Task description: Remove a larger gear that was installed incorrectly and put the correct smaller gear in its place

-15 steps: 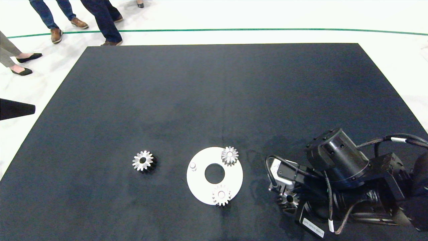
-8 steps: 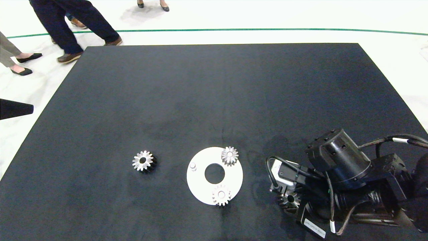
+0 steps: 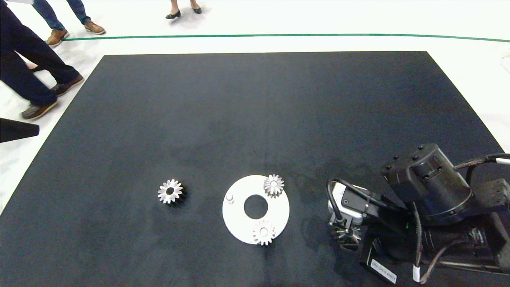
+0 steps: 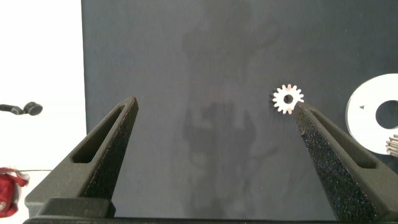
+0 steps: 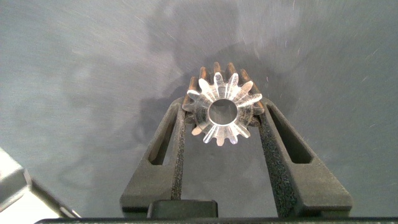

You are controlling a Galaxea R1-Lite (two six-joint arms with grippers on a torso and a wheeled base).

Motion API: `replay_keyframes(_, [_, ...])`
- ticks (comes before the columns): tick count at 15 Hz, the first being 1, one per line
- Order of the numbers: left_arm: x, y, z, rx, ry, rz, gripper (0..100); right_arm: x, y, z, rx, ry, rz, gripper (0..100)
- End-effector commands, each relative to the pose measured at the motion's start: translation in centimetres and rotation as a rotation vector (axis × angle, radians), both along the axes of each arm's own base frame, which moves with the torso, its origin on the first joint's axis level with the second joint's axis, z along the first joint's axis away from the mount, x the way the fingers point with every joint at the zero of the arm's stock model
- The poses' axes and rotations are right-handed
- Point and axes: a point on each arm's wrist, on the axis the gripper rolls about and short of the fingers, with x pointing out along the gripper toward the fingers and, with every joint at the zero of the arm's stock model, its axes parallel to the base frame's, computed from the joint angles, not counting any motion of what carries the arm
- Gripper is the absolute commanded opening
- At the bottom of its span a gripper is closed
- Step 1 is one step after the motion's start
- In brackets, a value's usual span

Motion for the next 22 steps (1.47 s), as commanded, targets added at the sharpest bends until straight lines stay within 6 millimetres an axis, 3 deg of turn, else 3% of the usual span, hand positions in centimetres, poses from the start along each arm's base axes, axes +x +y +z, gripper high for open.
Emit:
replay_keyframes(1, [0.0,0.0,0.0,0.002,0.004,0.002,100,-1.1,0.7,2.3,0.054,-0.06,0.056,22])
replay_keyframes(7, [-0.7,0.2,0.2,0.003,-0.018,0.0,100,-0.2,2.4,7.5,0.081,-0.095,0.082,22])
replay_keyframes(15, [-1.7,0.4,0.4,0.008,-0.042,-0.007,100,2.8,8.6,8.1,0.118,-0.121,0.143,22])
replay_keyframes(22, [-1.7,0.4,0.4,0.011,-0.04,-0.006,100,3.6,11.8,8.2,0.119,-0.114,0.182,22])
